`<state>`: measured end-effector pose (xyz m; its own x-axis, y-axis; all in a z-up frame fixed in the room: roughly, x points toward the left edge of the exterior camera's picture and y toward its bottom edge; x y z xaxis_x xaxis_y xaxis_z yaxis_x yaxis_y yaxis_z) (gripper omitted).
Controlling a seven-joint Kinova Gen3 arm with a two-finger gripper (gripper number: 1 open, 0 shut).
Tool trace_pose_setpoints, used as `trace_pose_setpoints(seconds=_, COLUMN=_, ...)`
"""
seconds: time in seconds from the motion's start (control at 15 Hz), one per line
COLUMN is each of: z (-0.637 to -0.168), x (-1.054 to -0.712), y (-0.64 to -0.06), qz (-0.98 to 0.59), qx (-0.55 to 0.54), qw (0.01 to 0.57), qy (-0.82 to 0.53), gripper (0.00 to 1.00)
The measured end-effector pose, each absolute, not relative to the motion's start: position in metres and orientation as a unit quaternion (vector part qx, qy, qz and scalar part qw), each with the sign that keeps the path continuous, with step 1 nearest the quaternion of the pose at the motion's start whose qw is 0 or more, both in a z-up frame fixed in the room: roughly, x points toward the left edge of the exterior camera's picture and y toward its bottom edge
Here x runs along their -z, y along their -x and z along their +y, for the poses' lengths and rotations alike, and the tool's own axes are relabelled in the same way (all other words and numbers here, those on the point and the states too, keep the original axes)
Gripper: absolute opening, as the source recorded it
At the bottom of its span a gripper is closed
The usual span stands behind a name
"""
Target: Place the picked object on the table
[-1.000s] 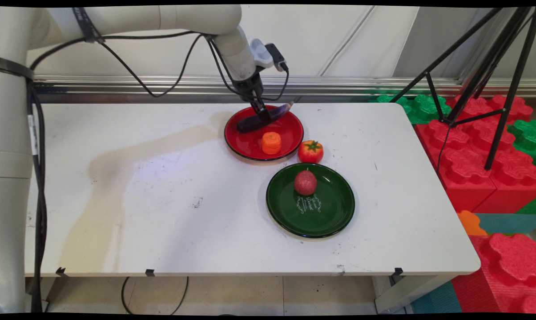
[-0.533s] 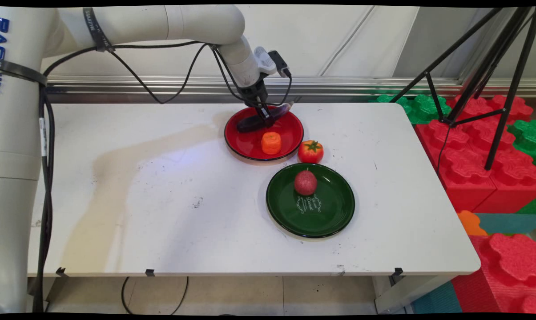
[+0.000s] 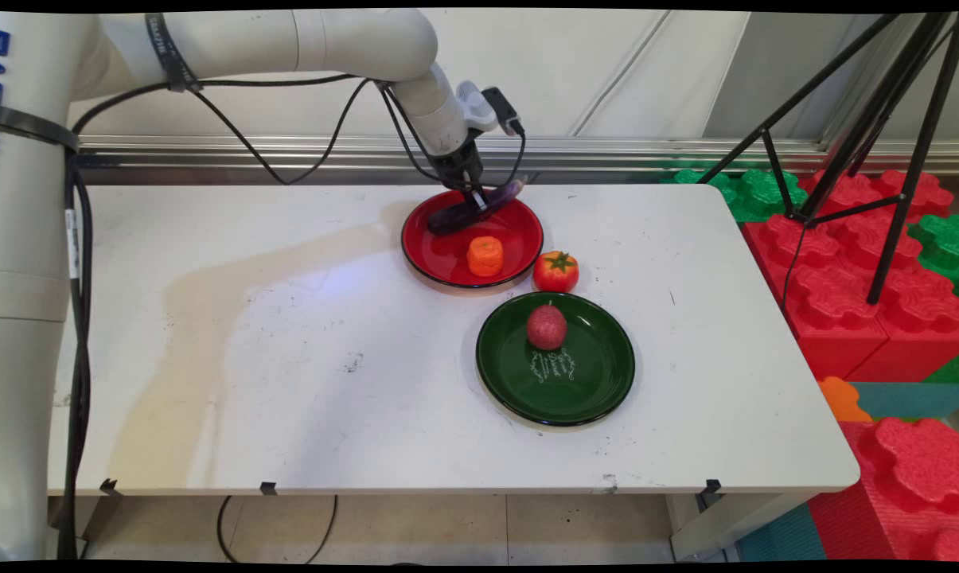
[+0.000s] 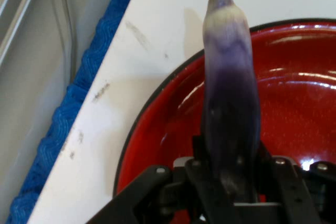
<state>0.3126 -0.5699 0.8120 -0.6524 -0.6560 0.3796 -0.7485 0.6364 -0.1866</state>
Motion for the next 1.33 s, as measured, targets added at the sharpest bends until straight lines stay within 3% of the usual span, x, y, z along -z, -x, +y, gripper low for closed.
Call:
trace_pose_setpoints(seconds=0.67, z=-0.526, x=-0.877, y=-0.306, qz=-0.877, qx=-0.211, qw=0.141, qy=-0.409, gripper=0.0)
trace_pose_setpoints(seconds=1.33, z=-0.413, x=-0.957, y=-0.294, qz=-0.866, qx=-0.223, qw=0.138, qy=-0.426, gripper=0.0)
